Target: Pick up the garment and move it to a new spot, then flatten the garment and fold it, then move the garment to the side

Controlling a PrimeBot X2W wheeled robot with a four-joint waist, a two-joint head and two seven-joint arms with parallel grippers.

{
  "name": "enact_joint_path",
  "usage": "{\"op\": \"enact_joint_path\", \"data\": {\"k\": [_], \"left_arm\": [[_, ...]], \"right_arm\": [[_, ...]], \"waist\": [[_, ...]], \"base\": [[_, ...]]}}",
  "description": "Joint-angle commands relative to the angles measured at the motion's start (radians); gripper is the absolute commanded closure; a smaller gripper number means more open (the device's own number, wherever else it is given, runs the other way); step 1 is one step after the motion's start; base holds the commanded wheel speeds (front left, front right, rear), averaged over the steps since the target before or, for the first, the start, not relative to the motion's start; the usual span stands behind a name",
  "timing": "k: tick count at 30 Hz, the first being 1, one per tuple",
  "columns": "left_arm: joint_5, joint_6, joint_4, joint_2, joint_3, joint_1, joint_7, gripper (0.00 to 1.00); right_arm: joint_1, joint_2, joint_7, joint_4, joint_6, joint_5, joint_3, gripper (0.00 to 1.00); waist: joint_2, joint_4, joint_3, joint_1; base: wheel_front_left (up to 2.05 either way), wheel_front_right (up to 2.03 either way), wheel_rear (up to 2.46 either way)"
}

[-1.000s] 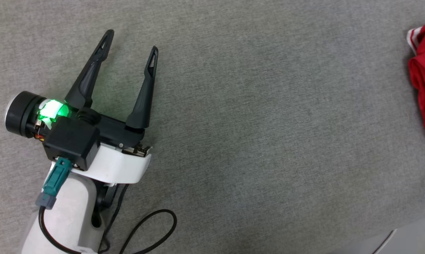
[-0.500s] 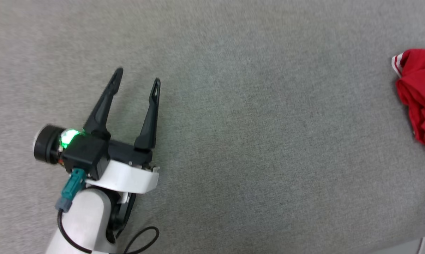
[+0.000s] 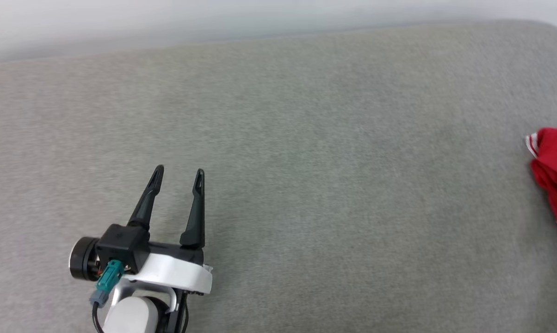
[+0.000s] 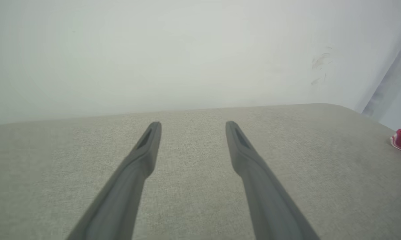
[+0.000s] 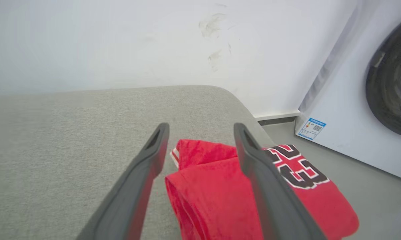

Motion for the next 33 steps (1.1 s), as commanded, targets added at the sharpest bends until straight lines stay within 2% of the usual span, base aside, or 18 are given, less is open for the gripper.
{"op": "enact_joint_path", "data": {"k": [1,9,14,18,25,33], "left_arm": [[-0.004,0.001,0.004,-0.004,-0.001,0.008,-0.004,0.00],[-0.010,0.008,0.062,-0.005,0.033,0.058,-0.008,0.00],[-0.002,0.011,0.080,0.003,0.059,0.093,-0.009,0.00],[0.003,0.003,0.093,0.005,0.070,0.121,-0.008,0.00],[0.008,-0.010,0.109,0.002,0.069,0.177,-0.008,0.00],[0.011,-0.019,0.118,-0.001,0.067,0.206,-0.008,0.00]], "right_arm": [[0.021,0.004,0.003,-0.013,-0.001,0.000,0.003,0.00],[0.199,0.120,0.077,-0.271,-0.001,-0.012,0.068,0.00],[0.298,0.197,0.128,-0.418,-0.001,-0.011,0.107,0.00],[0.377,0.234,0.161,-0.502,-0.001,-0.014,0.129,0.00],[0.506,0.270,0.223,-0.627,-0.001,-0.020,0.131,0.00],[0.562,0.282,0.270,-0.712,-0.001,-0.035,0.137,0.00]], "waist": [[-0.0001,0.048,-0.044,0.0003],[-0.0001,0.115,-0.117,0.0003],[-0.0001,0.135,-0.161,0.0003],[-0.0001,0.139,-0.205,0.0003],[-0.0001,0.131,-0.267,0.0003],[-0.0001,0.123,-0.289,0.0003]], "base": [[0.00,0.00,0.00],[0.00,0.00,0.00],[0.00,0.00,0.00],[0.00,0.00,0.00],[0.00,0.00,0.00],[0.00,0.00,0.00]]}}
